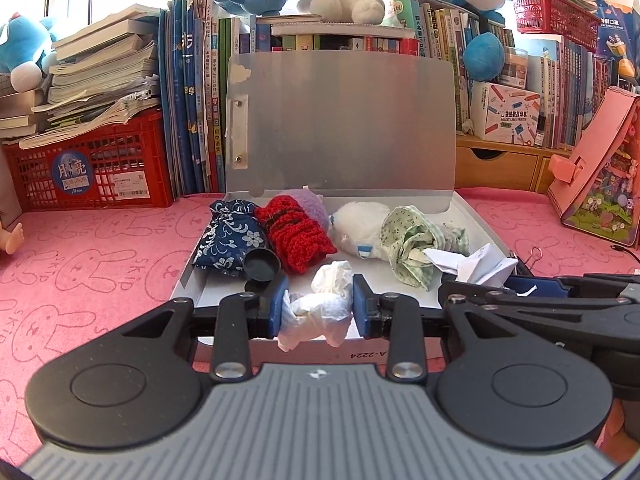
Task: Organize objects
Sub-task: 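Carry the white tissue in the left tool while the right tool carries the folded paper to the box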
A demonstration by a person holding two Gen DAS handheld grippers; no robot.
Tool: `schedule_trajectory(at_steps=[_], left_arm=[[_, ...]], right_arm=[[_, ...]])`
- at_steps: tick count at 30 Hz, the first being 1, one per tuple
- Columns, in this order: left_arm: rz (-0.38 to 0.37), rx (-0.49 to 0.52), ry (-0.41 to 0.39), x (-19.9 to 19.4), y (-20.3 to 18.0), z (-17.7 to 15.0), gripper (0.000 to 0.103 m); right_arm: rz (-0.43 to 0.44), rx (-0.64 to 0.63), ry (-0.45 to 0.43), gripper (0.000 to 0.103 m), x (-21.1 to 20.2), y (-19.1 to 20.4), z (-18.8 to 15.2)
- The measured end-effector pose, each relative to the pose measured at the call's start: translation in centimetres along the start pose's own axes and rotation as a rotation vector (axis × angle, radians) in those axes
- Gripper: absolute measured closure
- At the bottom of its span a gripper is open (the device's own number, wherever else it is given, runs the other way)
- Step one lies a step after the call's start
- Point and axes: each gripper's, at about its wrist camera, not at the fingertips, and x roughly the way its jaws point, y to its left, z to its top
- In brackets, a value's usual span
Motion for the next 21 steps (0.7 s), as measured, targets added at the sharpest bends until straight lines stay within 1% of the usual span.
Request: schedule_trajectory(at_steps=[10,13,21], left_arm=[[0.002,0.002,0.018,2.8,0.6,0.4,0.064],[0.006,-0.013,0.035,3.8,0.7,0.1,0.064],[0.008,-0.008,0.060,5.5,1.0,-0.7,0.064]], right_arm=[[0.002,0.022,0.042,0.049,2.9,-0.6,0.6],[-0.009,0.018,0.056,0.049,3.7,-0.7,0.5],[-0.019,0.014,0.068,0.048,4.8,-0.8,-0.1]])
